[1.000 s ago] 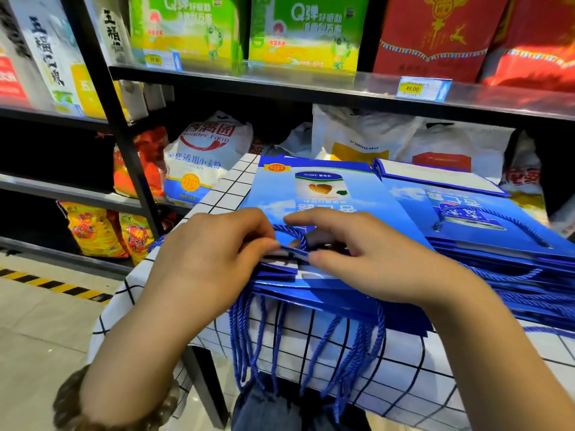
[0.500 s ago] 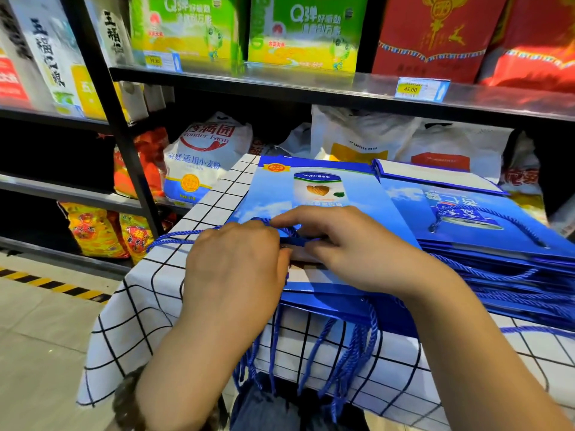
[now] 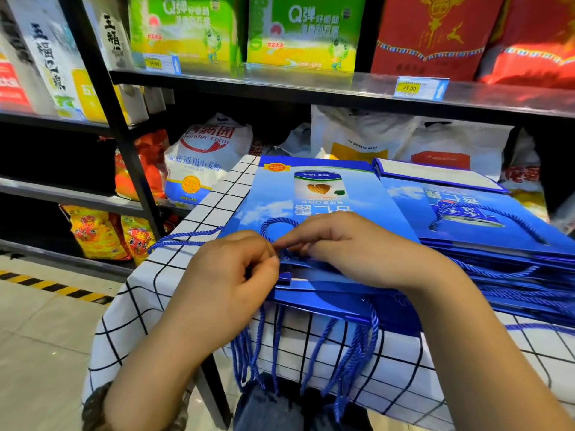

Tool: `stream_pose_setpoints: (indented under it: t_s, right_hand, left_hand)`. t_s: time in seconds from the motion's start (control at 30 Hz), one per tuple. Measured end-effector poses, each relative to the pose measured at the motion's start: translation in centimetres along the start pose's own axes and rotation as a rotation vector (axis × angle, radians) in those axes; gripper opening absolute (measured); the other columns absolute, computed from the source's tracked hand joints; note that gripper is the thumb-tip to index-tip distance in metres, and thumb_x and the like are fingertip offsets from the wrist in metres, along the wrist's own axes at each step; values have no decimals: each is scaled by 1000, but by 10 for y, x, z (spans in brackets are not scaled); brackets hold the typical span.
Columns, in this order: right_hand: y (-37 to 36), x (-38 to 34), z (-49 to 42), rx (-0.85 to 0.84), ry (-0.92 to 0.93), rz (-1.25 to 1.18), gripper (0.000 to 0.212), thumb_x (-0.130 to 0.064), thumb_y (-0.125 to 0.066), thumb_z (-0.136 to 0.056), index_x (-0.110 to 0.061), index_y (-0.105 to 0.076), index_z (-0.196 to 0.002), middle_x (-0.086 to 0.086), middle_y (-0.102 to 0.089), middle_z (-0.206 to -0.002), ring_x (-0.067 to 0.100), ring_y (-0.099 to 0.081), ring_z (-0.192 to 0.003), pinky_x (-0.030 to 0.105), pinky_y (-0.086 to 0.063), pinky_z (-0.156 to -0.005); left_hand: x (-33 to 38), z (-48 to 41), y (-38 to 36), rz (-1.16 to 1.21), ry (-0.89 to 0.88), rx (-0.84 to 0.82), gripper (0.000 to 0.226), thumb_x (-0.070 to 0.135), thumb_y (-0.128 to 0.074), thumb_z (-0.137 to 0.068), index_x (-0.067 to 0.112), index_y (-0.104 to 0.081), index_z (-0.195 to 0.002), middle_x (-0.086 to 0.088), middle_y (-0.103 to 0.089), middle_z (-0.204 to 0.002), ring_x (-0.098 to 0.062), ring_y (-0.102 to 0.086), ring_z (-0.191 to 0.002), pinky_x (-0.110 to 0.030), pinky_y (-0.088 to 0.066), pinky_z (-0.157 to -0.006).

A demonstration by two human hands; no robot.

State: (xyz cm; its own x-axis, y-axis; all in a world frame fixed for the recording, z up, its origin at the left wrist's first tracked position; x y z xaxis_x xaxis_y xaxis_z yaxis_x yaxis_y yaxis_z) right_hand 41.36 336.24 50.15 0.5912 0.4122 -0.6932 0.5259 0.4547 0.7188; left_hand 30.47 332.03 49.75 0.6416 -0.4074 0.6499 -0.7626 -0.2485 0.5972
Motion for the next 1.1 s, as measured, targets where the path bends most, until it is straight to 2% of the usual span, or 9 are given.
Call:
stream_pose_setpoints:
  t_s: [0.17, 0.33, 0.57, 0.67, 0.73, 0.8, 0.87, 1.0, 1.1]
  right_hand:
    - [-4, -5, -2, 2, 52, 227, 26, -17, -53, -91, -32, -64, -110, -3, -47, -95, 14, -50, -91, 31, -41, -87]
    - [-6, -4, -2, 30, 43, 340, 5, -29, -54, -90, -31, -57, -87, -5, -46, -94, 16, -49, -90, 39, -43, -86]
    - [17, 1, 6, 251, -15, 451, 10, -30, -47, -93, -26, -47, -85, -2, -53, -98, 22, -51, -96, 40, -44, -84]
    - [15, -2, 19, 208, 16, 361, 21, -44, -51, -88, -31, -57, -104, -10, -56, -109, 13, -51, -104, 37, -43, -90]
    - [8, -3, 29, 124, -2, 373, 48, -53, -52, -83, -35, -47, -127, -15, -51, -128, 7, -47, -118, 32, -40, -98]
    - [3, -5, 36, 115, 8, 546, 52, -52, -47, -87, -37, -36, -135, -16, -45, -137, 9, -44, -122, 30, -40, -96]
    - [2, -15, 40, 205, 83, 697, 35, -43, -38, -94, -36, -39, -129, -13, -53, -128, 15, -52, -113, 32, -44, -82]
    - [27, -38, 56, 544, 148, 914, 24, -33, -40, -87, -25, -62, -80, -7, -66, -61, 21, -61, -50, 22, -35, -36]
    - [46, -56, 75, 758, 311, 877, 31, -31, -37, -86, -19, -64, -78, -2, -65, -56, 26, -56, -41, 20, -30, -40]
  left_hand:
    - [-3, 5, 2, 9, 46, 60, 13, 40, -46, -66, 28, -43, -67, 10, -61, -80, -14, -58, -68, -25, -41, -59]
    - [-7, 5, -2, -90, 41, -13, 28, 53, -45, -66, 33, -54, -83, 16, -62, -79, -2, -57, -80, -16, -43, -73]
    - [-5, 2, -7, -201, -24, -120, 45, 63, -51, -61, 42, -49, -100, 31, -54, -85, 5, -49, -91, -13, -40, -75]
    - [-2, 1, -5, -204, -59, -116, 51, 68, -41, -63, 44, -40, -109, 33, -53, -80, 3, -49, -91, -17, -43, -72]
    - [1, -3, -2, -201, -78, -104, 52, 68, -36, -65, 46, -37, -111, 33, -57, -80, 3, -50, -92, -22, -46, -72]
    - [6, -8, 2, -185, -78, -86, 50, 70, -37, -62, 52, -38, -108, 43, -55, -82, 6, -52, -91, -24, -48, -74]
    - [12, -11, 8, -127, -64, -60, 43, 71, -42, -57, 59, -45, -98, 50, -52, -79, 10, -55, -85, -23, -50, -72]
    - [19, -15, 35, 373, -52, 2, 38, 46, -68, -47, 55, -65, -84, 26, -69, -85, 5, -64, -81, -9, -48, -71]
    - [15, -29, 44, 303, -103, -22, 44, 28, -79, -57, 55, -63, -88, 30, -66, -93, 9, -61, -91, -5, -44, -75]
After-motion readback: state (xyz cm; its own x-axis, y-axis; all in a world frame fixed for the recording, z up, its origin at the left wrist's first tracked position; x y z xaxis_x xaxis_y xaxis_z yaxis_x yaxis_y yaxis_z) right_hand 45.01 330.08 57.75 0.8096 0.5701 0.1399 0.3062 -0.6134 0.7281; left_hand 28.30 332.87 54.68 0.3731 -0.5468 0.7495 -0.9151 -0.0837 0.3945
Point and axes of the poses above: each hand's wrist, its own z-axis away from the middle knuckle, its own y-axis out of the back of the hand, x = y × z, the point moved 8 cm from there along -z, towards the middle knuckle
